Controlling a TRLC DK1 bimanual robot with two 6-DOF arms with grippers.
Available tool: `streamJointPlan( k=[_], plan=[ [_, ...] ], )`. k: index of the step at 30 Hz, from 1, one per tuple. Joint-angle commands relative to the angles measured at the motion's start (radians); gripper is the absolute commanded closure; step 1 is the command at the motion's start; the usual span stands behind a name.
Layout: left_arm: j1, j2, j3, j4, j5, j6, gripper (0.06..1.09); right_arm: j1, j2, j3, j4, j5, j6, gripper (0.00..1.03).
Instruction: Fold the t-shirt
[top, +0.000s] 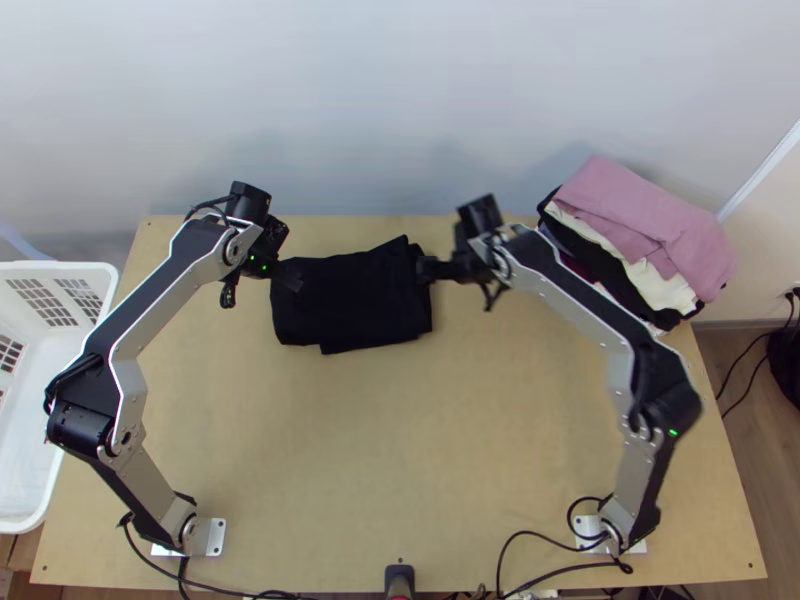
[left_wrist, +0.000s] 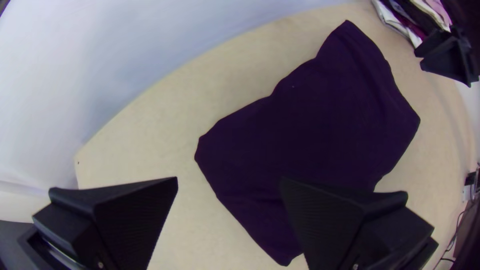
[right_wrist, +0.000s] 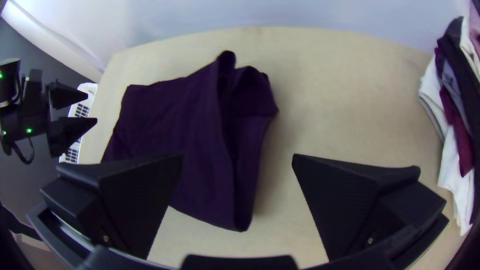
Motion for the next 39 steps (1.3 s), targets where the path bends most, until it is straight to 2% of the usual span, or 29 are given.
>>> streamJointPlan(
  k=[1, 6, 10, 19, 21, 24, 29, 39],
  plan=[
    [-0.007, -0.013, -0.013, -0.01, 0.006, -0.011, 0.1, 0.034, 0.094, 0.097, -0.044, 0.035, 0.016, 0.04],
    [-0.001, -0.014, -0.019, -0.015, 0.004, -0.011, 0.1, 0.08, 0.171, 0.167, -0.058, 0.157, -0.005, 0.04],
    [0.002, -0.016, -0.023, -0.015, 0.004, -0.011, 0.1, 0.088, 0.241, 0.212, -0.061, 0.211, -0.016, 0.04],
    [0.008, -0.02, -0.035, -0.015, -0.005, -0.005, 0.1, 0.034, 0.31, 0.232, -0.087, 0.21, 0.007, 0.04],
    [0.011, -0.02, -0.039, -0.015, -0.007, -0.002, 0.1, 0.02, 0.313, 0.232, -0.099, 0.159, 0.03, 0.04],
    [0.011, -0.022, -0.041, -0.015, -0.008, -0.001, 0.1, -0.01, 0.324, 0.235, -0.116, 0.038, 0.076, 0.04],
    [0.013, -0.028, -0.049, -0.016, -0.011, -0.001, 0.1, -0.079, 0.355, 0.246, -0.119, -0.244, 0.168, 0.04],
    [0.025, -0.054, -0.061, -0.019, -0.016, 0.004, 0.1, -0.118, 0.465, 0.279, -0.115, -0.519, 0.197, 0.04]
  ],
)
